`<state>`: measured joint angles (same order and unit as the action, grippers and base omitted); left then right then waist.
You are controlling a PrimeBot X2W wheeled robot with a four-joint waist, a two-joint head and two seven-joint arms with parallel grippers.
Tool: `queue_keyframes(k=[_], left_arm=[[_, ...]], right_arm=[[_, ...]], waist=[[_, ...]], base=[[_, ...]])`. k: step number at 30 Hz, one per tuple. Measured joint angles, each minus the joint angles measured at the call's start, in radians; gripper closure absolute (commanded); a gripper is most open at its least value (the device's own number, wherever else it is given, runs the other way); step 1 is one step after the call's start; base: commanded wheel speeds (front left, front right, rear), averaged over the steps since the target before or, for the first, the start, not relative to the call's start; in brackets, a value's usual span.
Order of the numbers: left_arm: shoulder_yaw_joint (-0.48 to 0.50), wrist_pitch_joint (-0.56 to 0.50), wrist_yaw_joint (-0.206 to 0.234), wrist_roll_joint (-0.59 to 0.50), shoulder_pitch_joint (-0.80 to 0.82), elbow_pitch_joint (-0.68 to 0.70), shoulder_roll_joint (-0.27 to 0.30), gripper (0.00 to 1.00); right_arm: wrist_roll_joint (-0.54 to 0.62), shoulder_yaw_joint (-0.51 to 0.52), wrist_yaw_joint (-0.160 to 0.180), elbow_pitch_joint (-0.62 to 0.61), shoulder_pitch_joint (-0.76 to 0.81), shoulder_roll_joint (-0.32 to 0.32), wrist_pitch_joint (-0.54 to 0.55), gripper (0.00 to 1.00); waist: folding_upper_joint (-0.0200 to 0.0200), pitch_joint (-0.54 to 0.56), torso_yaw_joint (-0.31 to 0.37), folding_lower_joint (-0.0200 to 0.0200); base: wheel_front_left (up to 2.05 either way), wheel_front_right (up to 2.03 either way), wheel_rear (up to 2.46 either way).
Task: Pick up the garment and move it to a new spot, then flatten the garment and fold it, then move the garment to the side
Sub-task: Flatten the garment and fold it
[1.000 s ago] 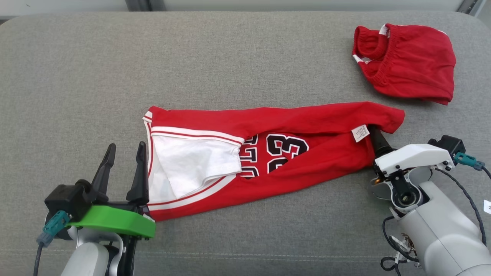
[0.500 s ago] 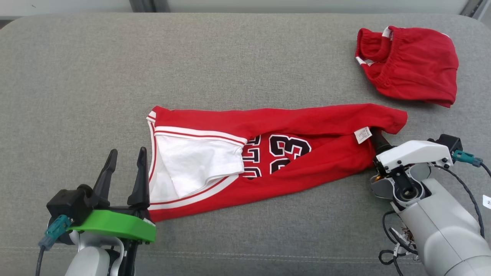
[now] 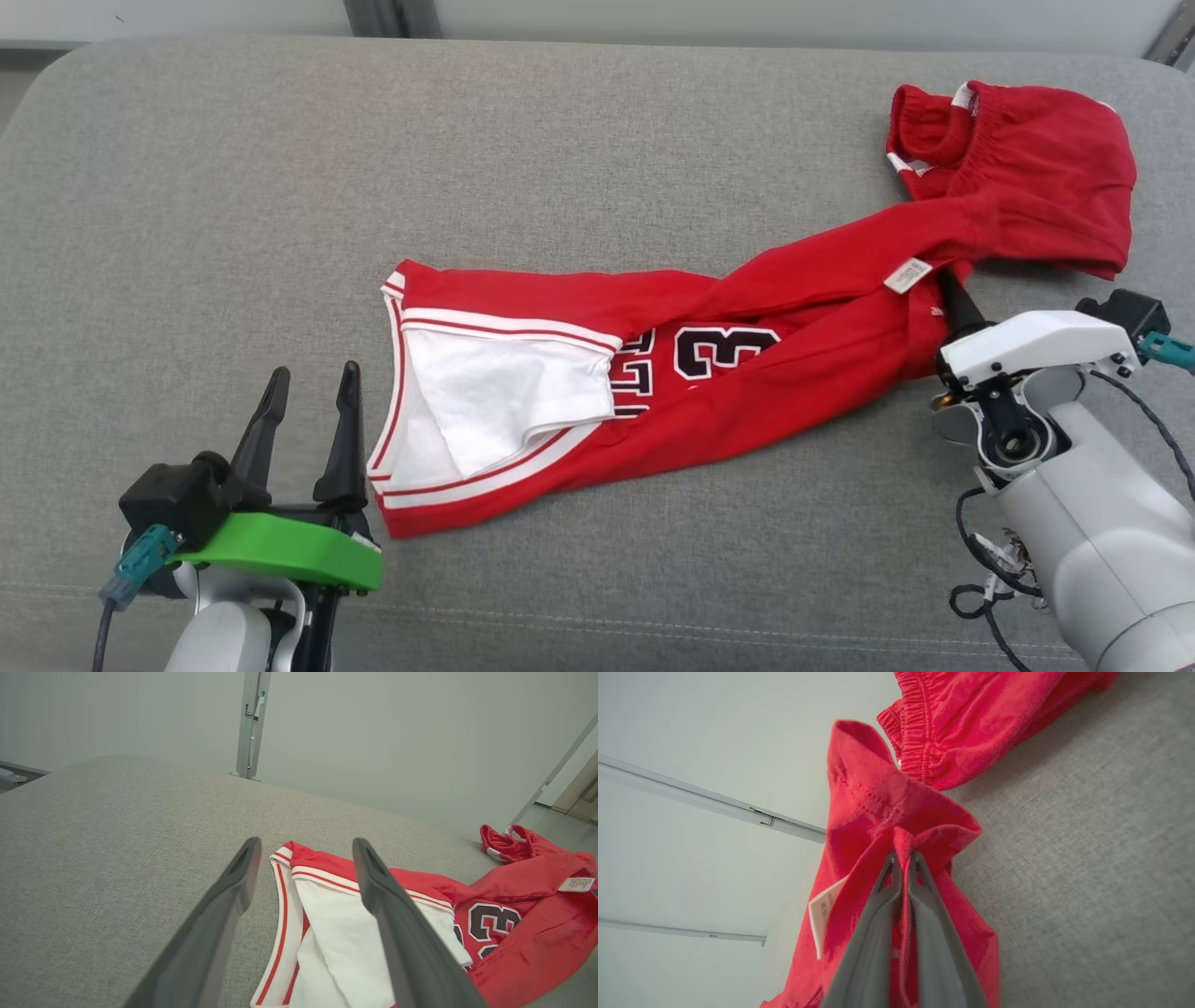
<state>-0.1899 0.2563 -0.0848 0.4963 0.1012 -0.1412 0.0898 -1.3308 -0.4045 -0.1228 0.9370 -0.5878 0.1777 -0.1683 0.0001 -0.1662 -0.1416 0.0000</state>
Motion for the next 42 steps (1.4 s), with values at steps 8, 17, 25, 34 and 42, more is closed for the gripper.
queue_keyframes(k=[8, 17, 25, 34, 42], left_arm=[[0.023, 0.000, -0.009, -0.007, -0.021, -0.008, -0.008, 0.00], [0.022, 0.000, -0.020, -0.010, -0.025, -0.024, -0.023, 0.00], [0.023, 0.000, -0.022, -0.010, -0.040, -0.039, -0.035, 0.00], [0.030, 0.000, -0.030, -0.010, -0.051, -0.042, -0.037, 0.00], [0.029, 0.000, -0.031, -0.010, -0.051, -0.041, -0.040, 0.00]], right_arm=[[0.064, -0.025, 0.000, -0.085, 0.002, 0.097, -0.050, 1.00], [0.146, -0.165, 0.000, -0.273, 0.002, 0.067, -0.052, 1.00], [0.206, -0.334, 0.000, -0.393, 0.044, 0.013, -0.051, 1.00], [0.216, -0.439, 0.000, -0.428, 0.067, -0.043, -0.040, 1.00], [0.241, -0.509, 0.000, -0.370, 0.040, -0.055, 0.019, 1.00]], waist=[[0.0000, 0.023, -0.018, 0.0000], [0.0000, 0.043, -0.059, 0.0000], [0.0000, 0.066, -0.116, 0.0000], [0.0000, 0.083, -0.180, 0.0000], [0.0000, 0.072, -0.218, 0.0000]], base=[[0.00, 0.00, 0.00], [0.00, 0.00, 0.00], [0.00, 0.00, 0.00], [0.00, 0.00, 0.00], [0.00, 0.00, 0.00]])
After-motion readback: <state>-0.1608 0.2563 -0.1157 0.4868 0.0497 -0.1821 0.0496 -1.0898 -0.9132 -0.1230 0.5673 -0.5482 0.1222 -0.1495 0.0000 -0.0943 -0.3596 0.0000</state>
